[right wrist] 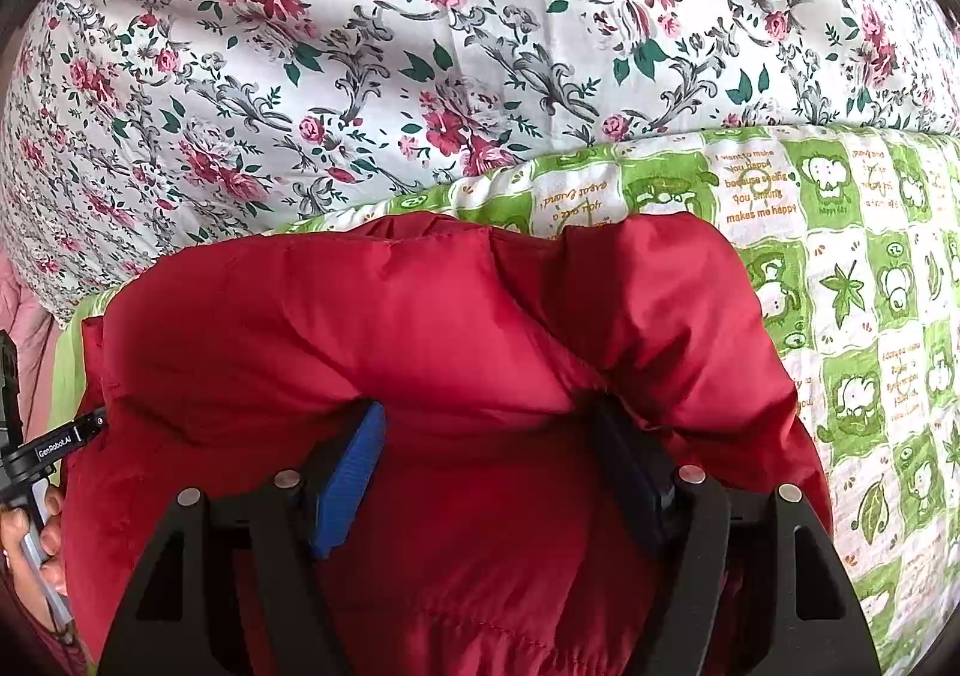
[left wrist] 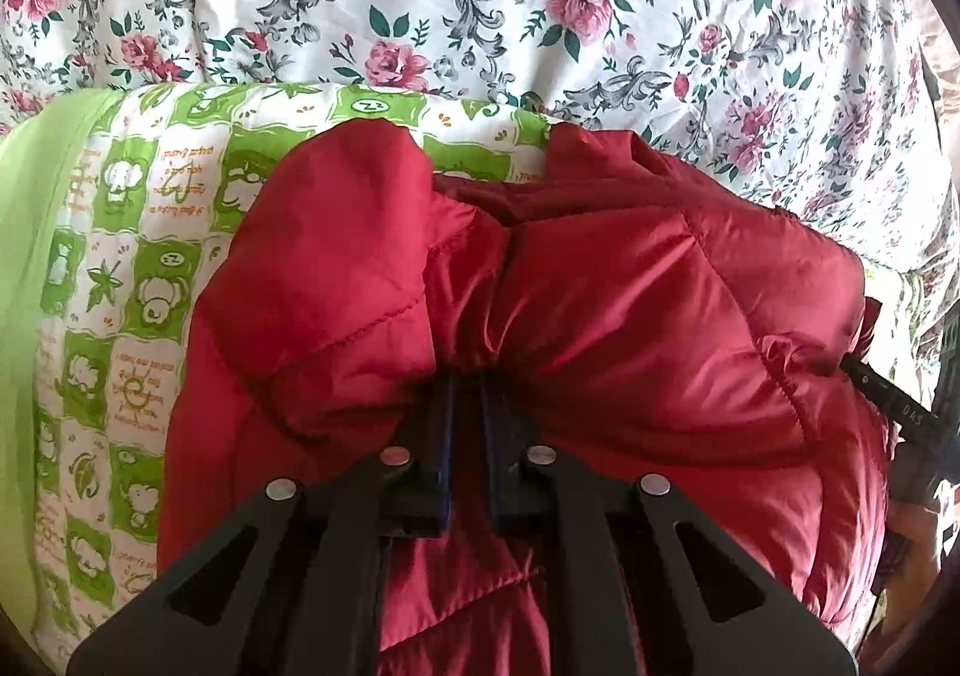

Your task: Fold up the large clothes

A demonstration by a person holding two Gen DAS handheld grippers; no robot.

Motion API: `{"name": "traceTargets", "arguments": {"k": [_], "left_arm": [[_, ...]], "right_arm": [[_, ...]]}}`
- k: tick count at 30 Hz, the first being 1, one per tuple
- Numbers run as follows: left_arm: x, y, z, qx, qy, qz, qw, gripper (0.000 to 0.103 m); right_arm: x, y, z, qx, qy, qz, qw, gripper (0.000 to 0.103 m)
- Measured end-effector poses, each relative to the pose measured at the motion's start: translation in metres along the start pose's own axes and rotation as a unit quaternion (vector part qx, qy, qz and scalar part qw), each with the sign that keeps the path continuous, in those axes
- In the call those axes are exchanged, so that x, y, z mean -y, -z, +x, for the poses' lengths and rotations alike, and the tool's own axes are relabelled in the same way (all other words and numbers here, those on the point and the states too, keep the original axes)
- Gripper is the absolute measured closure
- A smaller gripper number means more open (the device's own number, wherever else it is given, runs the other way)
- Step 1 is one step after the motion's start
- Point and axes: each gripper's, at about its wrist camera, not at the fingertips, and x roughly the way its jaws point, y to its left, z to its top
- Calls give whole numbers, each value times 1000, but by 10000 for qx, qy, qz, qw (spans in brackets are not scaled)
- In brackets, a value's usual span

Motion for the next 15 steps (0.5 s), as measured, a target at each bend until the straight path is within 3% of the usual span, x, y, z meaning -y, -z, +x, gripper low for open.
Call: {"name": "traceTargets", "arguments": {"k": [2,8,13,15], "left_arm": [[2,1,-13,19,-73,67,9999,95],[2,20,-76,302,207,223,9991,94],[-21,36,-109,471,122,213,9986,94],[-31,40,-116,410,182,153,9989,89]], "right_arm": [[1,-4,4,-37,-1,8,10000,31],[8,-12,2,-73,-36,70,9999,31],[10,-17,-15,47,-70,158,9998,32],[11,-16,-29,114,-76,157,9998,29]]}}
